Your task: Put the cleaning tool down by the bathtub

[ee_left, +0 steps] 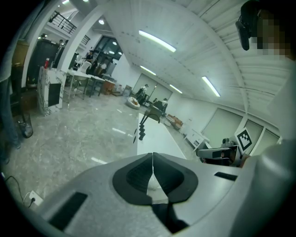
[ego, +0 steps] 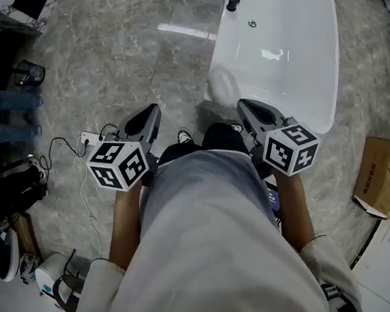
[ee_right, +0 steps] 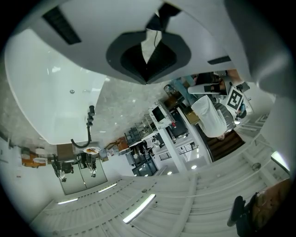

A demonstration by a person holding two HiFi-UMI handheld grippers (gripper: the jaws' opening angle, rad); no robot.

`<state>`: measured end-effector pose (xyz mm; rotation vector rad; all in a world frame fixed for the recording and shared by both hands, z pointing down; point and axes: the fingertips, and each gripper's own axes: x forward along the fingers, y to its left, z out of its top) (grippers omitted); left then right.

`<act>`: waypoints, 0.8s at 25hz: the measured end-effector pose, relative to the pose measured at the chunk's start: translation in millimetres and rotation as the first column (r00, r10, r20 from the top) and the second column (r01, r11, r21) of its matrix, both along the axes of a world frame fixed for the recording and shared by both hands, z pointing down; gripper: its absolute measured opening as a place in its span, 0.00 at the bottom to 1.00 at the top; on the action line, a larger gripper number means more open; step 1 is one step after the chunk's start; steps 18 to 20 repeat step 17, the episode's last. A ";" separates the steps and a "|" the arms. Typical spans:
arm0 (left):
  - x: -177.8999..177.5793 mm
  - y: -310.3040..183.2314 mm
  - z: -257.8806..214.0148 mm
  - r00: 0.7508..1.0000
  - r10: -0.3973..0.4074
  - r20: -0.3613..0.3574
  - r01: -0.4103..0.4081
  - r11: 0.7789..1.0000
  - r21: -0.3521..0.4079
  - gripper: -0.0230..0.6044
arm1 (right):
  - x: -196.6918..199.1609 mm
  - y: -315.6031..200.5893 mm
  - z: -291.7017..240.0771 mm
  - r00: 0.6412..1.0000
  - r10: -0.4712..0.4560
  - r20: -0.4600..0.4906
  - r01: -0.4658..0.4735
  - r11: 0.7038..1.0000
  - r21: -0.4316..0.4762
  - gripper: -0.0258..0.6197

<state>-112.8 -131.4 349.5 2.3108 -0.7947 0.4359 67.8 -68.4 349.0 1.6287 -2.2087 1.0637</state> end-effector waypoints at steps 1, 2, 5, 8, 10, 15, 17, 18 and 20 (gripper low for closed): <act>-0.4 1.5 1.1 1.000 0.004 0.001 -0.004 1.000 0.000 0.05 | 0.5 1.2 1.2 1.000 -0.001 -0.004 0.001 1.000 -0.002 0.06; -0.6 2.8 2.1 1.000 0.009 0.002 -0.009 1.000 0.001 0.05 | 1.0 2.3 2.6 1.000 -0.003 -0.007 0.003 1.000 -0.006 0.06; -0.2 3.4 2.7 1.000 0.019 0.008 -0.019 1.000 0.001 0.05 | 3.0 3.1 4.4 1.000 -0.011 -0.016 0.010 1.000 -0.018 0.06; -2.1 2.8 2.4 1.000 0.019 0.009 -0.019 1.000 -0.004 0.05 | 4.4 3.5 4.4 1.000 -0.015 -0.027 0.015 1.000 -0.025 0.06; -3.7 4.1 3.4 1.000 0.019 0.008 -0.019 1.000 -0.009 0.05 | 4.3 4.8 4.1 1.000 -0.018 -0.026 0.017 1.000 -0.023 0.06; -2.6 7.9 8.1 1.000 0.029 0.009 -0.029 0.999 -0.013 0.05 | 7.6 4.7 2.6 1.000 -0.018 0.000 0.018 1.000 -0.010 0.06; -2.2 9.2 9.8 0.999 0.032 0.009 -0.031 0.999 -0.016 0.05 | 10.2 4.2 3.0 1.000 -0.011 0.009 0.011 1.000 -0.010 0.06; -2.2 9.2 9.8 0.999 0.032 0.009 -0.031 0.999 -0.016 0.05 | 10.2 4.2 3.0 1.000 -0.011 0.009 0.011 1.000 -0.010 0.06; -2.2 9.2 9.8 0.999 0.032 0.009 -0.031 0.999 -0.016 0.05 | 10.2 4.2 3.0 1.000 -0.011 0.009 0.011 1.000 -0.010 0.06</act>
